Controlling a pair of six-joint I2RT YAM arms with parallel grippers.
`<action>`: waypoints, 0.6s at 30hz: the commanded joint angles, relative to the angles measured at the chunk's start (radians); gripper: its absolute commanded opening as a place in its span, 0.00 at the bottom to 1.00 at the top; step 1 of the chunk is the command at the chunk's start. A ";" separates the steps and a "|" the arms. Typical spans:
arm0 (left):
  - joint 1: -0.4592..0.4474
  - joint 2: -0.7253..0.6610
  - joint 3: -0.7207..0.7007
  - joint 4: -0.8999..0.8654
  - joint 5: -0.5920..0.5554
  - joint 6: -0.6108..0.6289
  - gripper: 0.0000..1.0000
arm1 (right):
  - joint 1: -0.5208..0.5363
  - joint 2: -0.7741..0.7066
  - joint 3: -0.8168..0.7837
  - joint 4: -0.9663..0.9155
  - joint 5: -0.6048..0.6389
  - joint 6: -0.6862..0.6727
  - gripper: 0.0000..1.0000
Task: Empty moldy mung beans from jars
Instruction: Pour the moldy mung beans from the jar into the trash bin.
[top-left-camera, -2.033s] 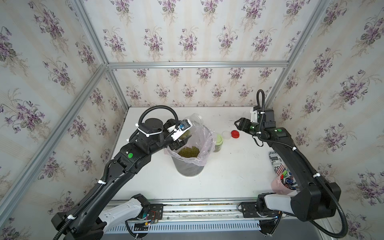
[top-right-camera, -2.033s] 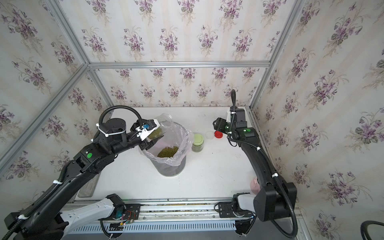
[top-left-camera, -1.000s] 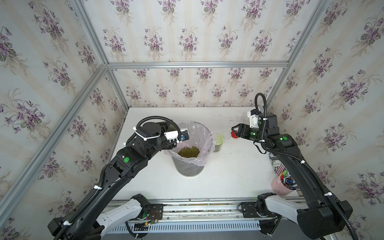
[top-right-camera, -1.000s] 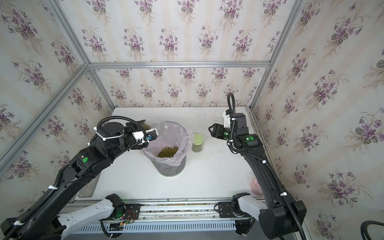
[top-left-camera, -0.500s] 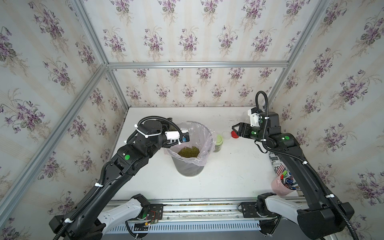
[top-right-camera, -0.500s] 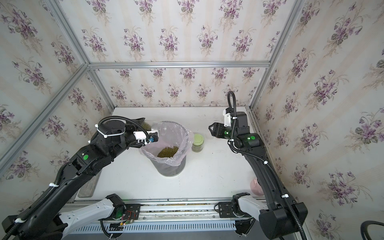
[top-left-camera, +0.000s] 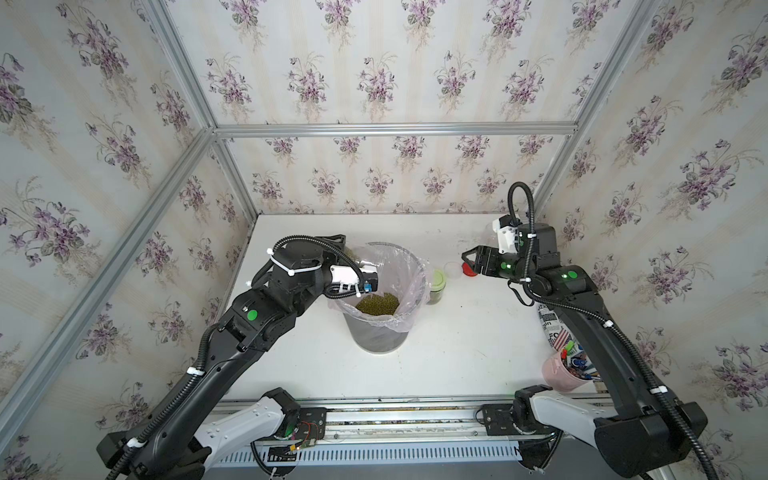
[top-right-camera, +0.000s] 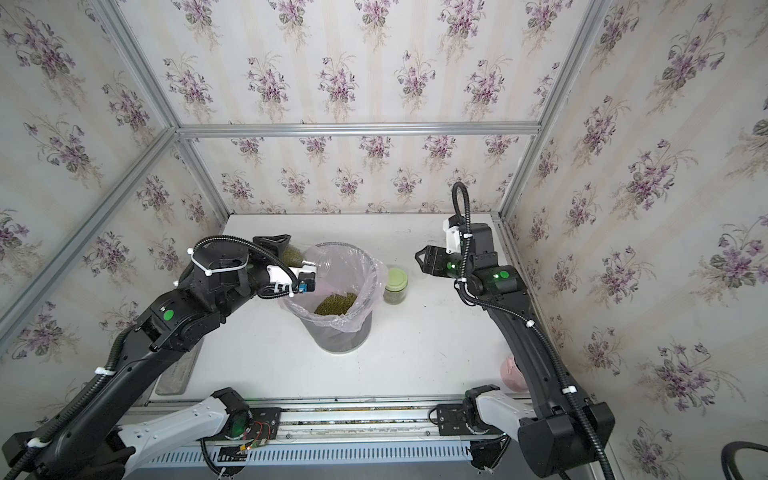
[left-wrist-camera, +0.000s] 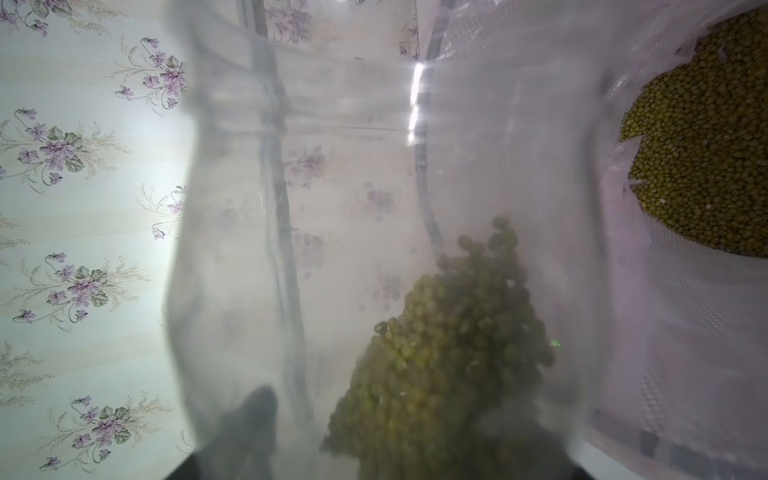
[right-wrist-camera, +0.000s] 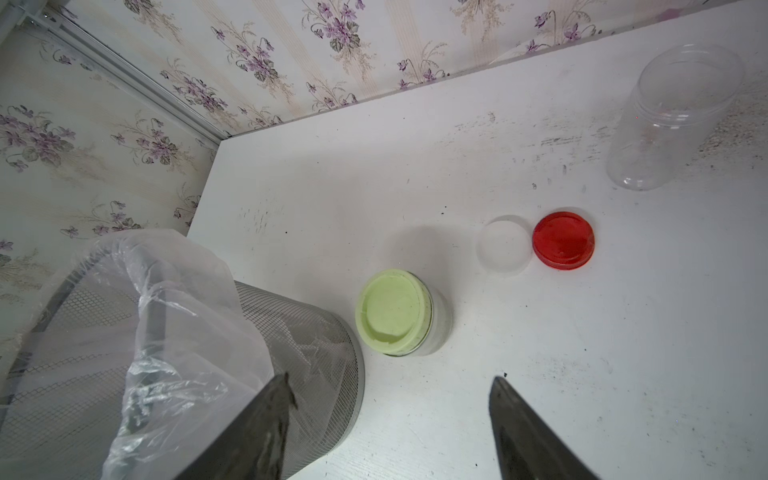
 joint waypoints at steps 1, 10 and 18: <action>0.002 0.002 0.005 0.030 -0.013 0.080 0.56 | 0.002 0.004 0.005 0.006 -0.004 -0.002 0.73; 0.002 0.017 0.016 0.032 -0.078 0.163 0.56 | 0.004 0.006 -0.002 0.014 -0.009 0.000 0.73; 0.002 0.042 0.040 0.032 -0.157 0.232 0.56 | 0.004 -0.002 -0.008 0.021 -0.014 0.003 0.73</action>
